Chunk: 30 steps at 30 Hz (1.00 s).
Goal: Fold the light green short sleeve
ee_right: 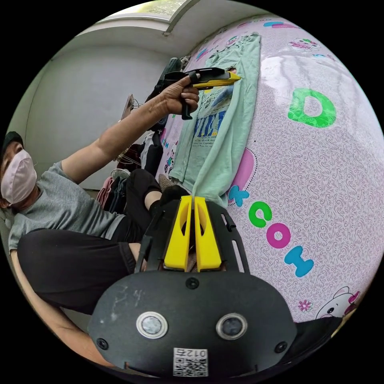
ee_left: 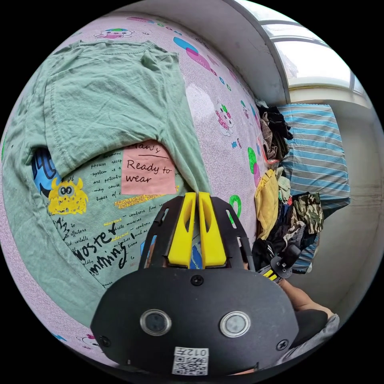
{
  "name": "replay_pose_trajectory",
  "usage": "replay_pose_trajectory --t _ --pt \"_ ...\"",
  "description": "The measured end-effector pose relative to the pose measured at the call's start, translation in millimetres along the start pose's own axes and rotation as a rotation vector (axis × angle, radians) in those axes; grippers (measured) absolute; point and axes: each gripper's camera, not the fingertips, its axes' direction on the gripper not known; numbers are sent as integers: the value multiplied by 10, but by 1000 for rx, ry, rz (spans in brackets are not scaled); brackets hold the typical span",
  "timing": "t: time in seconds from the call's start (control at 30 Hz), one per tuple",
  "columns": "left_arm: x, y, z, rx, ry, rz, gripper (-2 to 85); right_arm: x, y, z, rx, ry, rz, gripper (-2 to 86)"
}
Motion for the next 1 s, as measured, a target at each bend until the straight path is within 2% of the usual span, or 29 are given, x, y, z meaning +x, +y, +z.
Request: replay_pose_trajectory --t 0.4,0.63,0.77,0.87,1.0 --pt "-168 -148 157 -20 34 68 8 197 -325 231 -103 -21 2 1" --pt "-266 -21 210 28 19 71 7 371 -562 500 -183 -22 9 53" --pt "-298 256 201 26 16 130 9 506 -621 65 -85 -11 24 49" --pt "-244 565 326 -57 5 208 11 880 -576 -387 3 94 145 38" --pt "-143 1112 629 -191 -3 301 14 1342 -543 -608 40 94 229 24"
